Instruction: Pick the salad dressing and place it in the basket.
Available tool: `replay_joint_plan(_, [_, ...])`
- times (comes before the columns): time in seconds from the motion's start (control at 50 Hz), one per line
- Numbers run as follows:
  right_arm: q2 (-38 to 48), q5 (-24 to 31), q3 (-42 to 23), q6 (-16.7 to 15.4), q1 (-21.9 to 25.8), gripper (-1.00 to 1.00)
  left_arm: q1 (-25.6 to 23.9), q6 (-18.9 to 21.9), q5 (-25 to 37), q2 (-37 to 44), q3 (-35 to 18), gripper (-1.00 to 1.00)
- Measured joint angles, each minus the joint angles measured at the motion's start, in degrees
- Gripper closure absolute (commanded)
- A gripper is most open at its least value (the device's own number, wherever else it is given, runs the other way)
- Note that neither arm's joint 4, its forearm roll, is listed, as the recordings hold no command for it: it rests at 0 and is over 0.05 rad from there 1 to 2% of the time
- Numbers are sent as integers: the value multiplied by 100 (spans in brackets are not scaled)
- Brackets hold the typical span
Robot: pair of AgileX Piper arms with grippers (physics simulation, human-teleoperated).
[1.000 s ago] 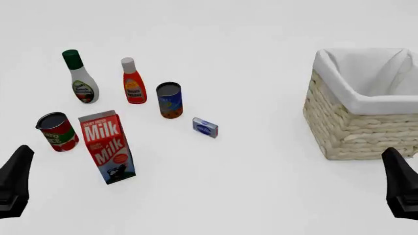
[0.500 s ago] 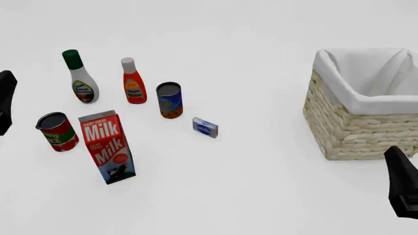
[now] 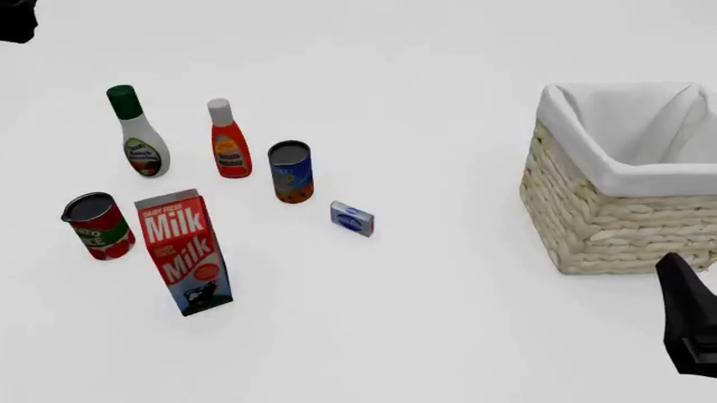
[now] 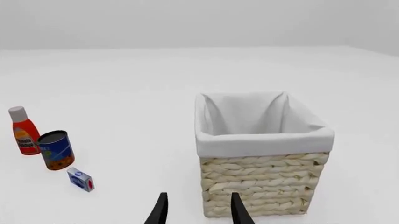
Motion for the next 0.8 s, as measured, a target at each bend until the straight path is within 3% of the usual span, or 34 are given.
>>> replay_joint_plan(0.44, [42,-12,28,-17,36,-100,378,-415,1347,2519,-2742,-100])
replay_joint_plan(0.8, [43,-3,0,2,95,-100,521,-707,2218,3876,-4305,-100])
